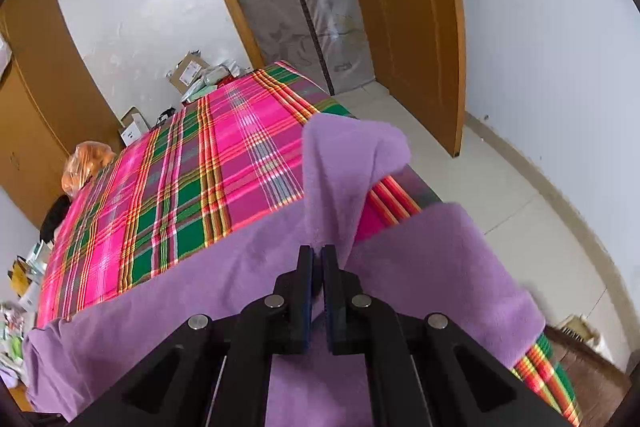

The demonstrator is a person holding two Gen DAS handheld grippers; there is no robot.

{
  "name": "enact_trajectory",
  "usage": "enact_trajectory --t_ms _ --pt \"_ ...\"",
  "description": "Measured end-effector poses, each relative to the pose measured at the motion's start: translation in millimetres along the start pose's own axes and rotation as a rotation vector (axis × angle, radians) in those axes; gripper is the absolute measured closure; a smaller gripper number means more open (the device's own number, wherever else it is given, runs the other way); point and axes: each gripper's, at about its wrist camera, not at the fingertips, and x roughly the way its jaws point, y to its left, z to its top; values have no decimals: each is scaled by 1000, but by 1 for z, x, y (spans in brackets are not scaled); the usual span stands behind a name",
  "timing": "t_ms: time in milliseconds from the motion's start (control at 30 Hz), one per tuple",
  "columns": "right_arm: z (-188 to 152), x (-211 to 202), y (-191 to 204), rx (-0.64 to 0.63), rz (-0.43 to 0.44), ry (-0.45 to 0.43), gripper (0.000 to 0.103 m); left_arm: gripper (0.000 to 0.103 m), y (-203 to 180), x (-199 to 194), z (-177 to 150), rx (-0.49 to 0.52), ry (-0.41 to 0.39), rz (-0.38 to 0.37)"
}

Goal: Fold clothes
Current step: 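Grasp the lavender garment corner with the right gripper and lift it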

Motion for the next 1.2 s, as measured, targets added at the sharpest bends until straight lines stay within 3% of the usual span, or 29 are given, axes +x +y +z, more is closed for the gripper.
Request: enact_trajectory --t_ms 100,133,233,433,733,867,1200 --pt "-5 -2 -6 23 15 4 98 72 -10 7 -2 28 13 17" --pt "-6 -2 -8 29 22 4 98 67 -15 10 -3 44 12 43" --pt "-8 -5 -12 33 35 2 98 66 -24 15 -4 84 -5 108" --pt "-8 -9 -14 33 59 -6 98 65 -41 27 -2 147 0 138" --pt "-9 -15 -22 67 96 -21 98 65 -34 45 14 90 10 156" --pt "-7 -17 -23 89 122 -33 98 65 -42 49 16 120 12 158" --pt "-1 -40 -15 77 156 -103 99 65 -58 62 20 205 -2 308"
